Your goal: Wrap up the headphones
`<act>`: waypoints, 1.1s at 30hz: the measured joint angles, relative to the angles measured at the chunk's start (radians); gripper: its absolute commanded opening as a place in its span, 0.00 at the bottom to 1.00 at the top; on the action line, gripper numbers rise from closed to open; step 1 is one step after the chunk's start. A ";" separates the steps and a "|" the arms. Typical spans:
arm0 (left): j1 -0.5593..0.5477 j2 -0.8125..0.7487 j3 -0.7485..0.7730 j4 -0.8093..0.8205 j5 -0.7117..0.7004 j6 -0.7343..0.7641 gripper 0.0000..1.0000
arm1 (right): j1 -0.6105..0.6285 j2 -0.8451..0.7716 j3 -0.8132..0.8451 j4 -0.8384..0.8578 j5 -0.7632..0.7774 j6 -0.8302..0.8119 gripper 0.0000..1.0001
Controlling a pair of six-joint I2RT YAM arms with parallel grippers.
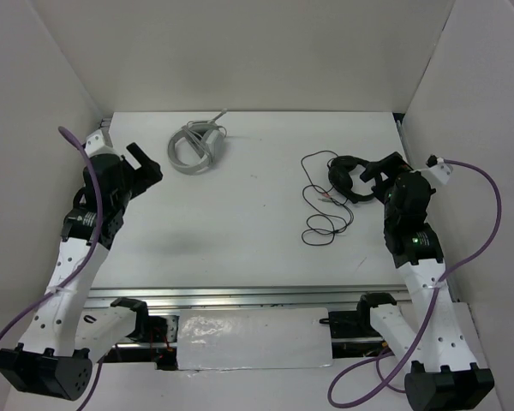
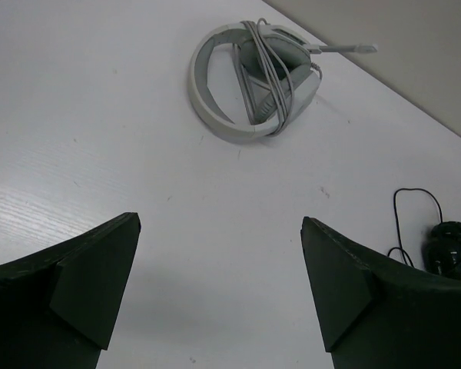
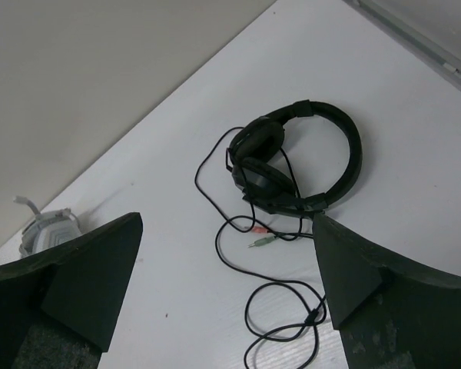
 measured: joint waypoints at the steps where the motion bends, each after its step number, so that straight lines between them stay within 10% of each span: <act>1: 0.000 0.006 0.000 0.000 0.008 0.000 0.99 | 0.000 -0.002 0.000 0.000 -0.008 -0.013 1.00; 33: 0.000 0.006 -0.050 0.052 0.095 0.030 0.99 | -0.282 0.615 0.021 0.009 -0.192 0.025 1.00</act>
